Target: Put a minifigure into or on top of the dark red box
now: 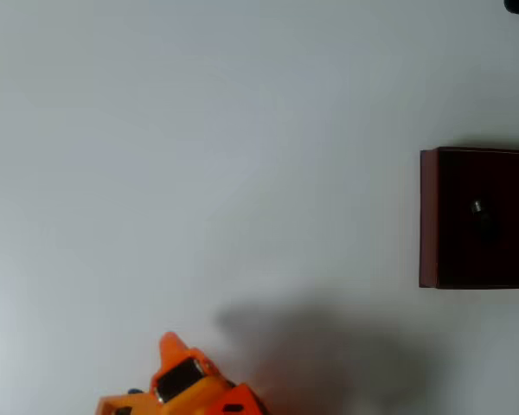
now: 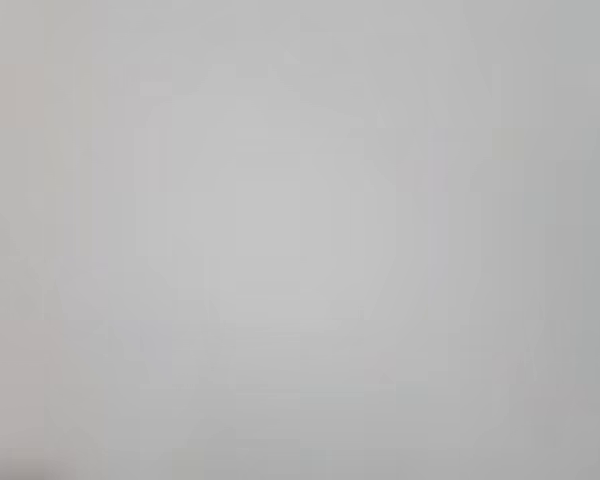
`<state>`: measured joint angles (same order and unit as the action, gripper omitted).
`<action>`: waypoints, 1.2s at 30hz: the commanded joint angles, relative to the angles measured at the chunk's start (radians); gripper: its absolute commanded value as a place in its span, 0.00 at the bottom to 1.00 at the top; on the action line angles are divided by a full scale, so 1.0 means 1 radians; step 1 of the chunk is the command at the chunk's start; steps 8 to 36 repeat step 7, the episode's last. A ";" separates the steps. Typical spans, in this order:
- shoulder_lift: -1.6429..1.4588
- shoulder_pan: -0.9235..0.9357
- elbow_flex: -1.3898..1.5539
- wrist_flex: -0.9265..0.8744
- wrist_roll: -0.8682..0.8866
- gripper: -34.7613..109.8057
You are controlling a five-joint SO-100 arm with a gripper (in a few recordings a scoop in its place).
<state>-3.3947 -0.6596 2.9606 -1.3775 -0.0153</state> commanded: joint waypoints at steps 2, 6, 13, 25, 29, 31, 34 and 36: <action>0.011 0.020 0.052 0.046 0.015 0.24; 0.015 0.031 0.048 0.025 0.037 0.24; 0.021 0.041 0.046 0.025 0.037 0.24; 0.021 0.041 0.046 0.025 0.037 0.24; 0.021 0.041 0.046 0.025 0.037 0.24; 0.021 0.041 0.046 0.025 0.037 0.24; 0.021 0.041 0.046 0.025 0.037 0.24; 0.021 0.041 0.046 0.025 0.037 0.24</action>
